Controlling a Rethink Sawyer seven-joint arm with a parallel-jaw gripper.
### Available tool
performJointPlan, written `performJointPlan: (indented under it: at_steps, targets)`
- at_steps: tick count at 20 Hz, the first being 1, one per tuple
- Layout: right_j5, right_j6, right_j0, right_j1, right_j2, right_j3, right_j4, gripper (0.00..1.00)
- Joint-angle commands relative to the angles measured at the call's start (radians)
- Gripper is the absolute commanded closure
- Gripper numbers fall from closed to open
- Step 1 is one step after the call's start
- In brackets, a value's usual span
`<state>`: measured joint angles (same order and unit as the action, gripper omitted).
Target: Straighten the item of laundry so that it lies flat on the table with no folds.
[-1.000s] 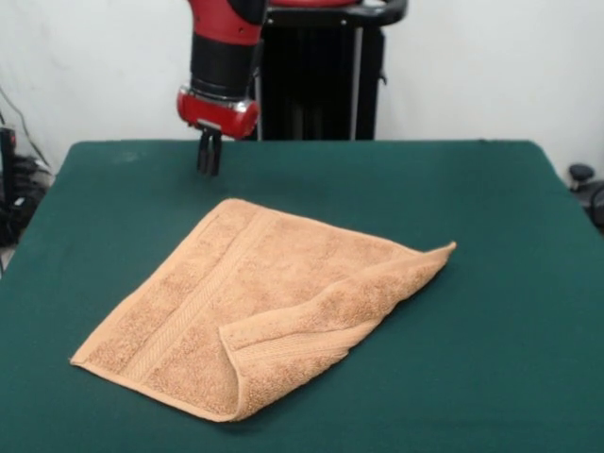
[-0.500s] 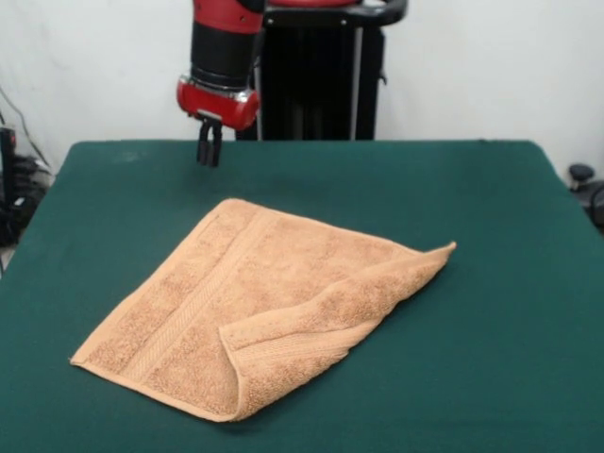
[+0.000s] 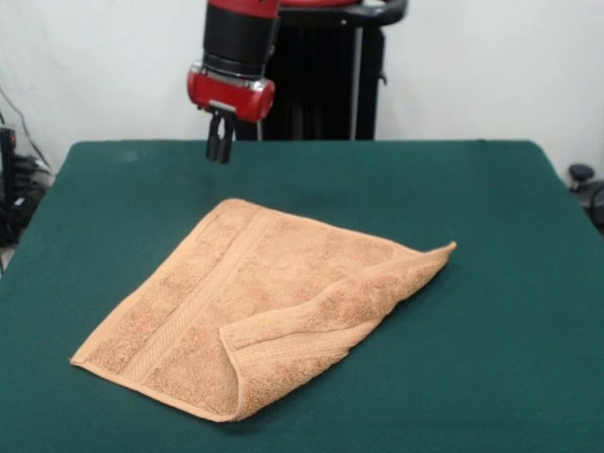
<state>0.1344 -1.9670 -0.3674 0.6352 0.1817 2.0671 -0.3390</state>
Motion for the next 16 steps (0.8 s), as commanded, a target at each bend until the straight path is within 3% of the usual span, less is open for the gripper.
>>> performJointPlan:
  at_steps: [1,16]
  targets:
    - [-0.208,-0.108,0.064,0.049,-0.143,-0.107,0.107,1.00]
    - [-0.179,-0.125,0.104,-0.146,-0.188,-0.326,0.206,1.00]
